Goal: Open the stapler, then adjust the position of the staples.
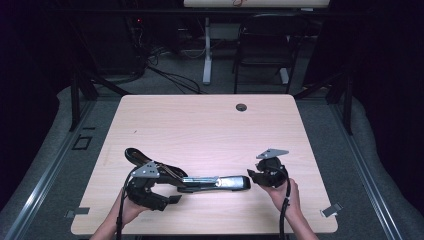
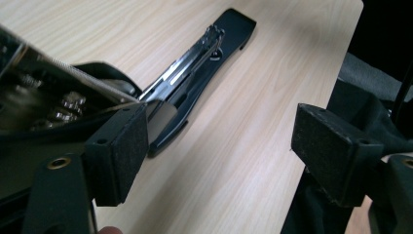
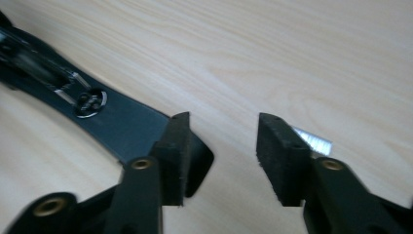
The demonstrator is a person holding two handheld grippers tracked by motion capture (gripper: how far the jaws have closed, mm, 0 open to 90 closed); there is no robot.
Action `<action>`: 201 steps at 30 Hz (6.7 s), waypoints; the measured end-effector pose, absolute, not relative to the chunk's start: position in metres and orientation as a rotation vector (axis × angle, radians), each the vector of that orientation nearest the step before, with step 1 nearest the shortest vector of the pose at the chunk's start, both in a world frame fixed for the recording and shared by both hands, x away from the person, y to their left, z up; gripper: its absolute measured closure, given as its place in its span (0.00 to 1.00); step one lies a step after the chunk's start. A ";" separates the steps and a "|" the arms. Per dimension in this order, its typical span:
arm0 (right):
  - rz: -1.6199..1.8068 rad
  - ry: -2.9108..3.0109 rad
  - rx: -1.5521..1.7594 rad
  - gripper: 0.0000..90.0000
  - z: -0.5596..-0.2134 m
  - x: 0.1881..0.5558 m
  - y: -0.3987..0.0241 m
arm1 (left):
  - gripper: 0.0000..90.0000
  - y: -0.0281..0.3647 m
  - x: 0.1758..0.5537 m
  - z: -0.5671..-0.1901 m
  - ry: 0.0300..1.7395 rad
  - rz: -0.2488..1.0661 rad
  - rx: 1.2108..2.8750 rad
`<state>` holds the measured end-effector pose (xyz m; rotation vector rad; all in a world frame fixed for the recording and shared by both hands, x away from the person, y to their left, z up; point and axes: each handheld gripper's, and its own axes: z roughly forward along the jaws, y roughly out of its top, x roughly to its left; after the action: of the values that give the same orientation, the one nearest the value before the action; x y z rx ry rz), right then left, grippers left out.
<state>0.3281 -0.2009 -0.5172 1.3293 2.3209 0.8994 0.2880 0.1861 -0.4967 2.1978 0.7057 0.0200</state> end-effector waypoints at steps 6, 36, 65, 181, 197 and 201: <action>0.980 2.358 1.373 0.47 -0.505 0.334 -0.225 | 0.18 0.185 0.284 -0.500 0.647 -0.004 2.254; 0.828 2.460 1.504 0.24 -0.517 0.361 -0.255 | 0.00 0.220 0.278 -0.513 0.955 0.089 2.375; 0.871 2.257 1.655 0.19 -0.516 0.382 -0.281 | 0.00 0.238 0.287 -0.511 1.144 0.177 2.286; 0.552 2.992 0.583 0.63 -0.543 0.359 -0.215 | 0.00 0.235 0.290 -0.517 1.077 0.137 2.373; 0.508 2.903 0.773 0.32 -0.529 0.365 -0.216 | 0.00 0.235 0.290 -0.517 1.074 0.136 2.380; 0.484 2.816 0.877 0.28 -0.528 0.367 -0.217 | 0.00 0.235 0.290 -0.518 1.074 0.128 2.377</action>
<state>0.3665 -0.2172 -0.5282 0.8770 2.8159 0.4838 0.2902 0.2348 -0.5176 2.3774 1.0738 0.1284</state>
